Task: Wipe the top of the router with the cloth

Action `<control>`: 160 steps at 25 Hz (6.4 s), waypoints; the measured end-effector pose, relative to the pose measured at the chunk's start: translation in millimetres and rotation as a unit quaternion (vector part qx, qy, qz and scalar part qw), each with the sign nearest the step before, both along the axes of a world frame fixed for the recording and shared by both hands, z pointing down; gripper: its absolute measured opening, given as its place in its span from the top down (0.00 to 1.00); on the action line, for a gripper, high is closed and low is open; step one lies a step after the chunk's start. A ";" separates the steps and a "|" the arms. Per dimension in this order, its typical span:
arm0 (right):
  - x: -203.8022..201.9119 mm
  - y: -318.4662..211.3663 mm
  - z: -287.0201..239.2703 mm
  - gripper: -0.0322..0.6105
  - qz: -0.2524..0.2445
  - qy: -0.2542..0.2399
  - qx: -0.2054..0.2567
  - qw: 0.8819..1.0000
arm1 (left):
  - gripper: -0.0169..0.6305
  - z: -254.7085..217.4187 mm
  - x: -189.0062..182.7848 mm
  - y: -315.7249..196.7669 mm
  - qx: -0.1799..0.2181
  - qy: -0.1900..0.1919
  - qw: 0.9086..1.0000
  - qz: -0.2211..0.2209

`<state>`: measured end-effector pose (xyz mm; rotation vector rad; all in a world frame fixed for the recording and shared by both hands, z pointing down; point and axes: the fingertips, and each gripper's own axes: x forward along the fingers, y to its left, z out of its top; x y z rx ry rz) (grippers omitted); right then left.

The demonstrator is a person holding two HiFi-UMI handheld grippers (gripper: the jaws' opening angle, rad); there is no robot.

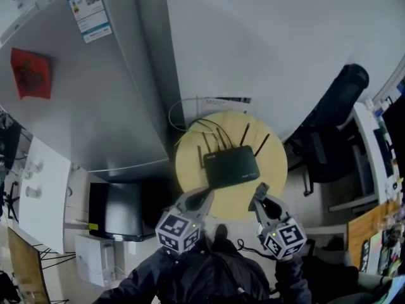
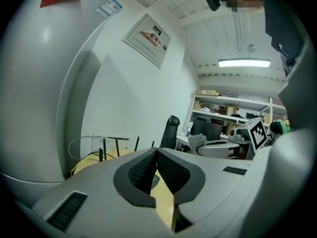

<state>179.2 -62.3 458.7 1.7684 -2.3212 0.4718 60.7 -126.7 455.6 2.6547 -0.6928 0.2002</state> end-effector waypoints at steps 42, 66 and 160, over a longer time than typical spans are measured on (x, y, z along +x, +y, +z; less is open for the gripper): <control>180.7 -150.7 307.9 0.84 -0.338 0.287 -0.283 0.850 | 0.97 122.7 130.4 -70.3 -0.098 -0.079 0.991 -0.035; 165.8 -112.8 330.8 0.84 -0.427 0.385 -0.281 0.769 | 0.97 128.7 133.1 -72.4 -0.096 -0.092 0.991 -0.015; -116.1 -190.5 318.7 0.84 0.337 -0.399 -0.342 0.781 | 0.97 100.9 -110.8 -69.0 -0.076 -0.105 0.984 -0.119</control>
